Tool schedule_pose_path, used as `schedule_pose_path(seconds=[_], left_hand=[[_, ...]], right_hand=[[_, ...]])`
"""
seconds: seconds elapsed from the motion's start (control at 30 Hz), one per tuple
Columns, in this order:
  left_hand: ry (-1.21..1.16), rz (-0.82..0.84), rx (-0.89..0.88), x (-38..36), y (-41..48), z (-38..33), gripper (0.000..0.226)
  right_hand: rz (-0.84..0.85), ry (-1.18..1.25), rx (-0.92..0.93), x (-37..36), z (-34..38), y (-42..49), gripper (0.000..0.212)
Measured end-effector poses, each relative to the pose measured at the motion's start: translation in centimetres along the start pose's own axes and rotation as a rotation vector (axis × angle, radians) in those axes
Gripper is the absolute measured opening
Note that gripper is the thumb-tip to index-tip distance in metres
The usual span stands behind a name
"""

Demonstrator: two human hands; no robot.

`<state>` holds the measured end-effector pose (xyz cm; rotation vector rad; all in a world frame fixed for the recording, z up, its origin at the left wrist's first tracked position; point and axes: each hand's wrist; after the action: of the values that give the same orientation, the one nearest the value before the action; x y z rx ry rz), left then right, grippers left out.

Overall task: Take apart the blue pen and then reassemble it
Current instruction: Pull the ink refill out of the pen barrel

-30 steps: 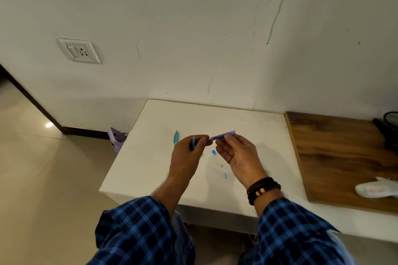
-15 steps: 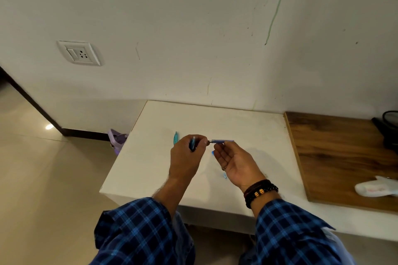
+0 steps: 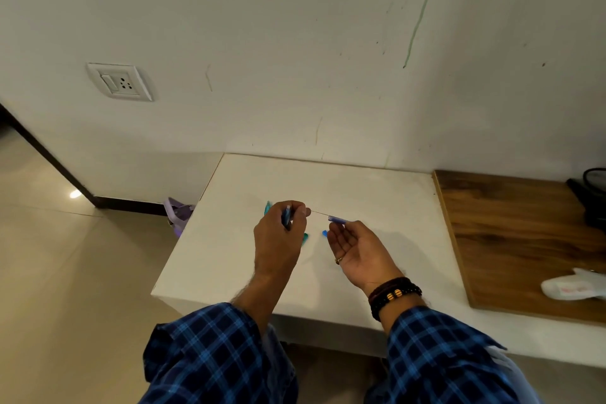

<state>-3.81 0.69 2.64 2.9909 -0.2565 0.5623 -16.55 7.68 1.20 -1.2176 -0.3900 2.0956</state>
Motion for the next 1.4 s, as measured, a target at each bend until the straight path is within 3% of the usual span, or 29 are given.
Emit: schedule_pose_path(seconds=[0.3,0.6,0.8,0.97,1.27,1.4], left_hand=[[-0.001,-0.036,0.068,0.3,0.3,0.4,0.010],[-0.052,-0.046,0.104,0.5,0.3,0.4,0.004],[-0.091,-0.051,0.119,0.9,0.0,-0.1,0.013],[-0.090,-0.051,0.119,1.0,0.1,0.0,0.015],[-0.063,-0.043,0.126,0.9,0.3,0.4,0.009],[-0.045,-0.041,0.125,1.0,0.3,0.3,0.011]], right_hand=[[-0.060,0.040,-0.007,0.1,-0.1,0.1,0.013],[-0.037,0.104,0.122,1.2,0.6,1.4,0.021],[-0.083,-0.049,0.227,2.9,1.2,2.0,0.013],[-0.169,-0.042,0.179,3.6,1.1,2.6,0.016],[-0.374,-0.584,0.328,5.9,0.0,4.6,0.008],[-0.419,-0.980,0.447,6.1,-0.4,4.4,0.020]])
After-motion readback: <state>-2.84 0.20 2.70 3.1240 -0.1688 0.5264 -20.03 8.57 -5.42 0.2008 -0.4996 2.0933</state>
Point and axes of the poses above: each hand's wrist, its own y-axis towards the middle knuckle, its own x-axis out of the back of the hand, z = x × y, and after that the axes turned 4 degrees about x, right-handed
